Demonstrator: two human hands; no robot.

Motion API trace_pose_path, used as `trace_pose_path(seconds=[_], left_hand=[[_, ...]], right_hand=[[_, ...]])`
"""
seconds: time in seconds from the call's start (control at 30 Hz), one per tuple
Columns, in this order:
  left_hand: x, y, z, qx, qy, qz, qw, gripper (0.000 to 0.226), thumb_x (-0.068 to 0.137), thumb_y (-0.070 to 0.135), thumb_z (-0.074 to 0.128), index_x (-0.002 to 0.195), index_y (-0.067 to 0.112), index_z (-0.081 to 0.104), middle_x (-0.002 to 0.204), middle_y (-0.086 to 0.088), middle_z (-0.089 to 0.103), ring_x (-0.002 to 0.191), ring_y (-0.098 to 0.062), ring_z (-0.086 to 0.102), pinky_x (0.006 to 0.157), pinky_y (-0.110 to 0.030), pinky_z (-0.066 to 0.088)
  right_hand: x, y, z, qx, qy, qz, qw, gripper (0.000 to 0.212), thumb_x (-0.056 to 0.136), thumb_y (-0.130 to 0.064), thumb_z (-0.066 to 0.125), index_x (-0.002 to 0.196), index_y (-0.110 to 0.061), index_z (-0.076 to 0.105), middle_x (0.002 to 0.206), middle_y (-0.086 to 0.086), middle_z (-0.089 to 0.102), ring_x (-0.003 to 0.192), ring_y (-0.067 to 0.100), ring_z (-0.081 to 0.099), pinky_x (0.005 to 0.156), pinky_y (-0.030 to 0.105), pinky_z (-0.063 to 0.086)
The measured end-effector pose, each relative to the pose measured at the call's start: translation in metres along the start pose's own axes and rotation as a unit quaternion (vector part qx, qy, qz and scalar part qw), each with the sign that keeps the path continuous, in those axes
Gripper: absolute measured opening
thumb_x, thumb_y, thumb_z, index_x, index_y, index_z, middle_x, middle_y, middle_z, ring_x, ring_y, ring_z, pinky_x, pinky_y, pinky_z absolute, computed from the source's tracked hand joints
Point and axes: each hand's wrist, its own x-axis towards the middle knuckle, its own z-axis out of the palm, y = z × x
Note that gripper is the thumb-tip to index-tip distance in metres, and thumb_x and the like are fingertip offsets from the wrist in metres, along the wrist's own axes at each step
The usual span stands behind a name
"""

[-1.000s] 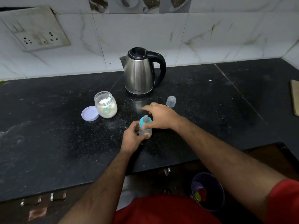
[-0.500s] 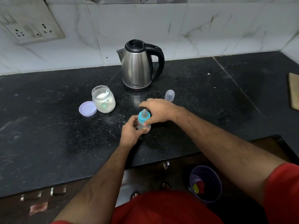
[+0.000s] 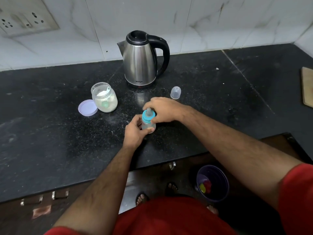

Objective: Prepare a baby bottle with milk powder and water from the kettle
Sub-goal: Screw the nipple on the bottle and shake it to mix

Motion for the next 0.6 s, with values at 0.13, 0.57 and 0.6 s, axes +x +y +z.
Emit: trace_pose_path(seconds=[0.13,0.57,0.6], left_hand=[[-0.002,-0.001,-0.001,-0.003,0.004,-0.003,1.0,0.048,0.071,0.007,0.086,0.108,0.024,0.062,0.101,0.01,0.072,0.094,0.002,0.069,0.081,-0.012,0.052],[-0.001,0.0,0.001,0.01,0.009,-0.004,1.0,0.049,0.071,0.008,0.086,0.111,0.02,0.06,0.107,0.009,0.071,0.099,0.002,0.067,0.084,-0.011,0.051],[-0.002,0.0,0.001,0.011,0.007,-0.004,1.0,0.049,0.071,0.008,0.086,0.111,0.02,0.06,0.106,0.009,0.071,0.098,0.003,0.067,0.083,-0.011,0.051]], right_hand=[[0.002,-0.004,0.011,-0.049,0.065,0.075,0.994,0.058,0.07,-0.074,0.066,0.084,-0.018,0.06,0.081,-0.003,0.062,0.08,0.022,0.062,0.063,0.034,0.044],[0.005,-0.003,0.01,-0.057,0.075,0.036,0.995,0.045,0.069,-0.063,0.072,0.081,-0.024,0.054,0.076,-0.007,0.055,0.078,0.021,0.059,0.061,0.031,0.036],[0.006,-0.004,0.011,-0.076,0.077,0.036,0.994,0.05,0.069,-0.068,0.07,0.081,-0.022,0.053,0.076,-0.006,0.055,0.076,0.021,0.057,0.061,0.031,0.036]])
